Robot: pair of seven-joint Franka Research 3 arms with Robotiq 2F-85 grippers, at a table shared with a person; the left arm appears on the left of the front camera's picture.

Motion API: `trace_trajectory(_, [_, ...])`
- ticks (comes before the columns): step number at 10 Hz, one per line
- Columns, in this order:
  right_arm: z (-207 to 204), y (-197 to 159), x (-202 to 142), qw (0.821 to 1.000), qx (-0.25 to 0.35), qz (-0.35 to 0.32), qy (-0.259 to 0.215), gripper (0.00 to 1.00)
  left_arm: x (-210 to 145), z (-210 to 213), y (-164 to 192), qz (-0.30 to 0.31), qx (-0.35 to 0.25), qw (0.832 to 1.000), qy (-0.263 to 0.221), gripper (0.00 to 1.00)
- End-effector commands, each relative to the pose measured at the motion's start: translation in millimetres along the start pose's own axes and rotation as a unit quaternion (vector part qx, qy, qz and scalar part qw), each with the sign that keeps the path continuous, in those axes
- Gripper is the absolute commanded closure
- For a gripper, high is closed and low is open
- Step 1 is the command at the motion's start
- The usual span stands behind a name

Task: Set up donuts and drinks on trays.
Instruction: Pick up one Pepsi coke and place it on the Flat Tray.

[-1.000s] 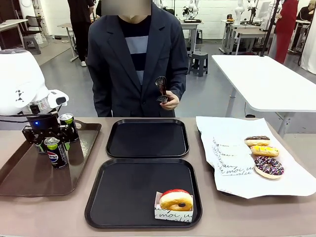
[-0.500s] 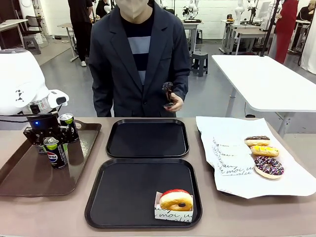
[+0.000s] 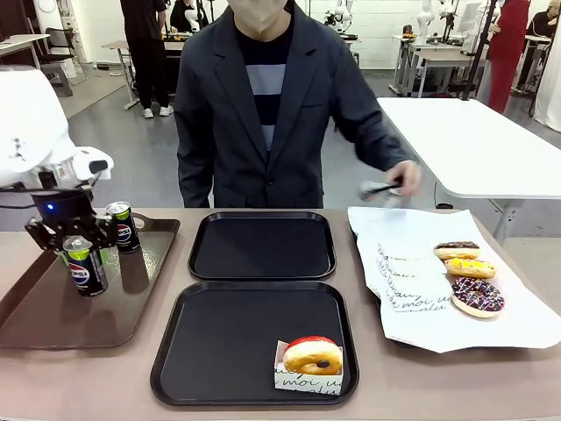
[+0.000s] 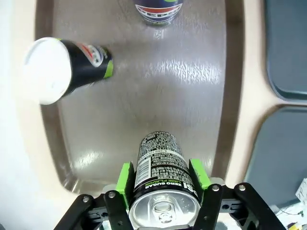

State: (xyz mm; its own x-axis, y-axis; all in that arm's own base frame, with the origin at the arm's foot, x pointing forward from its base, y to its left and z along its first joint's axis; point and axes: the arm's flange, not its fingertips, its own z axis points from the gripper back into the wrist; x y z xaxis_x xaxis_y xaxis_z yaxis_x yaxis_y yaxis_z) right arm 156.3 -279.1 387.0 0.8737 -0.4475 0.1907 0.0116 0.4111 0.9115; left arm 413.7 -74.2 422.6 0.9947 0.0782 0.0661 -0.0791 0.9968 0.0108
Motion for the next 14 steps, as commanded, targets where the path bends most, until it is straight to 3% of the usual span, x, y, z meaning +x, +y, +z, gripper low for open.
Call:
trace_trajectory(1, [-1,-1,-1,1.000,0.009,0.007,-0.007,0.00,-30,52,7,-0.003,-0.021,0.999,-0.025,0.57])
trace_trajectory(4, [-1,-1,-1,1.000,0.009,0.007,-0.007,0.00,-52,77,16,0.027,-0.059,0.997,-0.053,0.57])
trace_trajectory(5, [-1,-1,-1,1.000,0.009,0.007,-0.007,0.00,-38,74,6,0.006,-0.020,0.999,-0.040,0.57])
trace_trajectory(8, [-1,-1,-1,1.000,0.009,0.007,-0.007,0.00,-38,74,6,0.006,-0.020,0.999,-0.040,0.57])
trace_trajectory(9, [-1,-1,-1,1.000,0.009,0.007,-0.007,0.00,-44,74,8,0.011,-0.027,0.999,-0.038,0.41])
trace_trajectory(14, [-1,-1,-1,1.000,0.009,0.007,-0.007,0.00,-101,62,-151,-0.193,0.004,0.980,-0.054,0.41])
